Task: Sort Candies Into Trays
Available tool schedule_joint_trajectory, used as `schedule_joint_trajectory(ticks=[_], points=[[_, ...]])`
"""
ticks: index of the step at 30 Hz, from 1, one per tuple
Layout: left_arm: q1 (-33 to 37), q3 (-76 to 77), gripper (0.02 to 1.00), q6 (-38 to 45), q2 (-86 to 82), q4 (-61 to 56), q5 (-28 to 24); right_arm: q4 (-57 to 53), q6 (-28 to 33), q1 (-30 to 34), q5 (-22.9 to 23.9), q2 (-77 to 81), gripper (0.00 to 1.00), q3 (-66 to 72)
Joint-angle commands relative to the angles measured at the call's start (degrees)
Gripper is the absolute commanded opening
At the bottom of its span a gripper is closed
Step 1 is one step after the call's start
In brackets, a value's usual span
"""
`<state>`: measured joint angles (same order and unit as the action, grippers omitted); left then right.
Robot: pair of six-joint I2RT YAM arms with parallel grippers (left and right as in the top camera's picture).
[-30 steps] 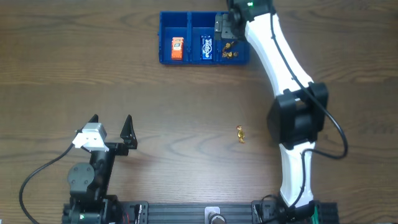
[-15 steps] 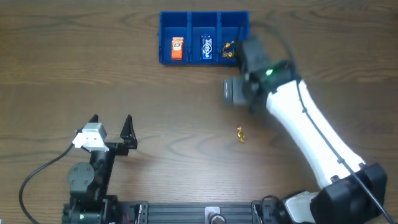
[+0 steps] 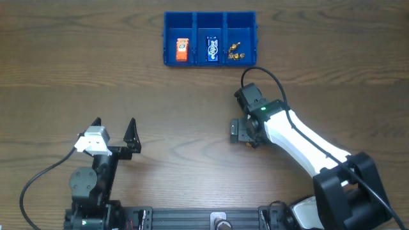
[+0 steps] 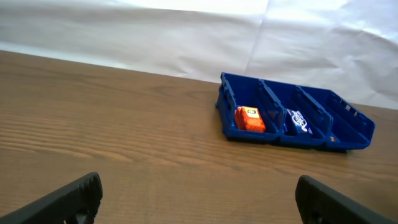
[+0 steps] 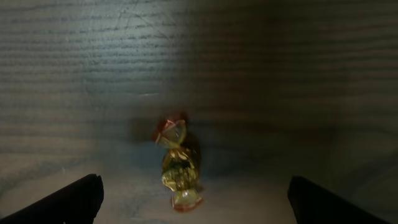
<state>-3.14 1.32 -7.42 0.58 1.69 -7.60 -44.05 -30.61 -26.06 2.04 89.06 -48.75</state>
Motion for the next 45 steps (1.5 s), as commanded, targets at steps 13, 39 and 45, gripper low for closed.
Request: schedule_joint_trajectory(ticks=[13, 39, 45], points=[[0.22, -1.05, 0.998, 0.61, -0.37, 2.01, -1.03, 3.45, 0.83, -0.2, 0.81, 5.2, 0.833, 0.22], [0.22, -1.05, 0.996, 0.61, -0.37, 2.03, -1.03, 2.89, 0.37, -0.63, 0.26, 7.52, 0.174, 0.22], [0.22, -1.05, 0.996, 0.61, -0.37, 2.03, -1.03, 2.08, 0.39, -0.61, -0.7, 6.43, 0.15, -2.1]])
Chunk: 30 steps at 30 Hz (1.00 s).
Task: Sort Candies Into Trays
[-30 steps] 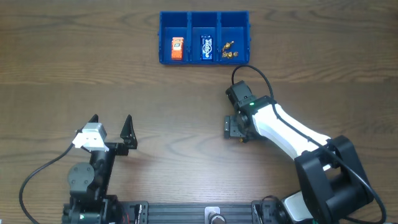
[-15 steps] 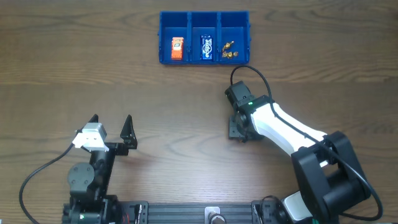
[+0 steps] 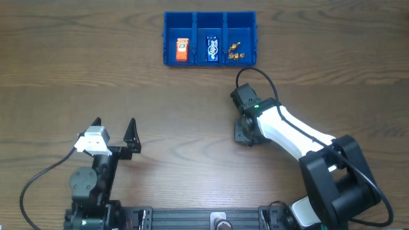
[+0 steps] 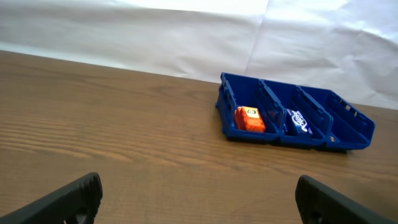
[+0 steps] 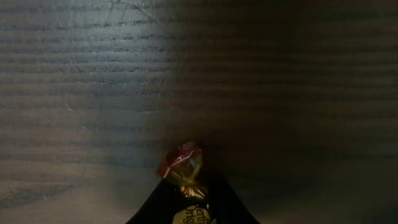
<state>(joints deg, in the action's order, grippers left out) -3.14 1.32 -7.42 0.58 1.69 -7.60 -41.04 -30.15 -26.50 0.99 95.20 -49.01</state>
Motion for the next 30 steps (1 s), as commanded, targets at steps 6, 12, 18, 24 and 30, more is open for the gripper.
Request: schedule_joint_trajectory(ticks=[6, 12, 18, 24, 30], points=[[0.22, -1.05, 0.998, 0.61, -0.37, 2.01, -1.03, -17.35, 2.91, 0.22, 2.38, -3.06, 0.139, -22.99], [0.22, -1.05, 0.998, 0.61, -0.37, 2.01, -1.03, -27.5, 6.73, 4.28, 5.77, 5.29, 0.139, -49.35], [0.22, -1.05, 0.998, 0.61, -0.37, 2.01, -1.03, -28.46, 10.6, 8.37, 7.15, 21.86, 0.13, -70.95], [0.22, -1.05, 0.998, 0.61, -0.37, 2.01, -1.03, -24.44, 10.78, 10.78, 7.39, 34.07, 0.13, -79.25], [0.22, -1.05, 0.998, 0.61, -0.37, 2.01, -1.03, -19.43, 10.99, 11.26, 7.37, 38.64, 0.13, -79.25]])
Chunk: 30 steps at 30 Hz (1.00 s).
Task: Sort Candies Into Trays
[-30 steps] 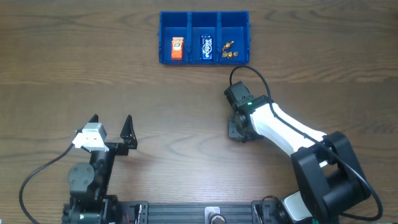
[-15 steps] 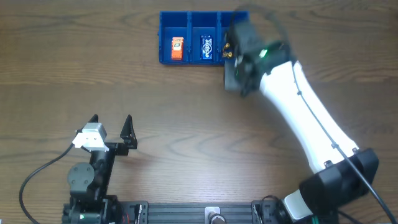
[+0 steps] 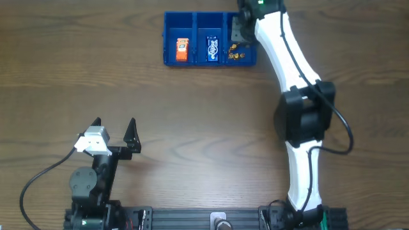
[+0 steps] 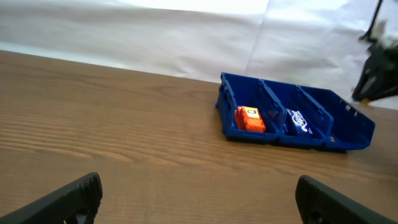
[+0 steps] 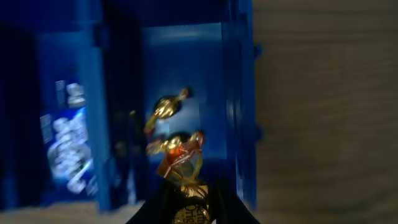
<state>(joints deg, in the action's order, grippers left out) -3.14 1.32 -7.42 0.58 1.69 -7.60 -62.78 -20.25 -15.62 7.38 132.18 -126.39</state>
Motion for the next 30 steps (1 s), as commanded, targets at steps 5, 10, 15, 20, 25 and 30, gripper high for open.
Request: schedule_joint_trajectory(ticks=[5, 10, 15, 20, 25, 30], points=[[0.22, -1.05, 0.998, 0.61, -0.37, 2.01, -1.03, 3.82, 1.07, 0.37, 0.94, 1.81, 0.134, -1.88], [0.22, -1.05, 0.998, 0.61, -0.37, 2.01, -1.03, 3.85, 1.31, 0.37, 0.87, 1.81, 0.251, -1.88], [0.22, -1.05, 0.998, 0.61, -0.37, 2.01, -1.03, 4.94, 2.78, 0.31, 0.02, 1.79, 0.752, -1.88], [0.22, -1.05, 0.998, 0.61, -0.37, 2.01, -1.03, 5.38, 2.78, 1.42, -3.41, -0.55, 0.915, -1.84], [0.22, -1.05, 0.998, 0.61, -0.37, 2.01, -1.03, 6.78, 5.86, 3.98, -3.21, -10.05, 0.974, 4.04], [0.22, -1.05, 0.998, 0.61, -0.37, 2.01, -1.03, 17.18, 7.87, 6.97, -1.9, -27.19, 0.998, 23.89]])
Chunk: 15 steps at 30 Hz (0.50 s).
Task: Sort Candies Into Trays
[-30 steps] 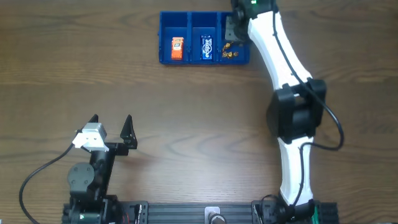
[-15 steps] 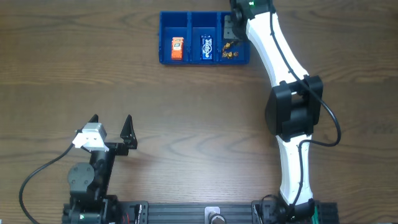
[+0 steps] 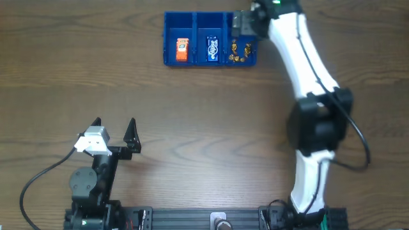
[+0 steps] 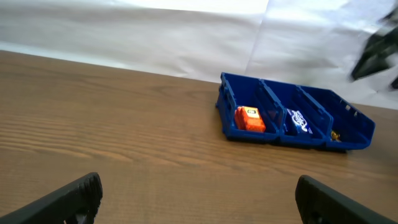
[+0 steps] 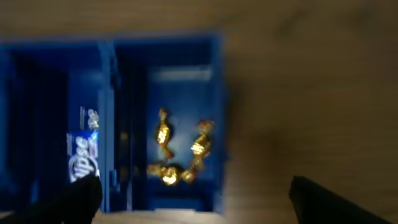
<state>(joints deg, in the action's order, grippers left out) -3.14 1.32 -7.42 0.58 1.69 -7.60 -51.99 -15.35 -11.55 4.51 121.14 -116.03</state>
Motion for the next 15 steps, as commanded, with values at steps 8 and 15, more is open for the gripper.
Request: schedule_joint_trajectory(ticks=[8, 15], points=[[0.22, -1.05, 0.998, 0.61, -0.37, 2.01, -1.03, 24.41, 6.91, 6.1, 1.01, -57.22, 0.998, 57.22], [0.22, -1.05, 0.998, 0.61, -0.37, 2.01, -1.03, 39.67, 6.93, 6.19, 1.01, -84.78, 0.998, 85.46]])
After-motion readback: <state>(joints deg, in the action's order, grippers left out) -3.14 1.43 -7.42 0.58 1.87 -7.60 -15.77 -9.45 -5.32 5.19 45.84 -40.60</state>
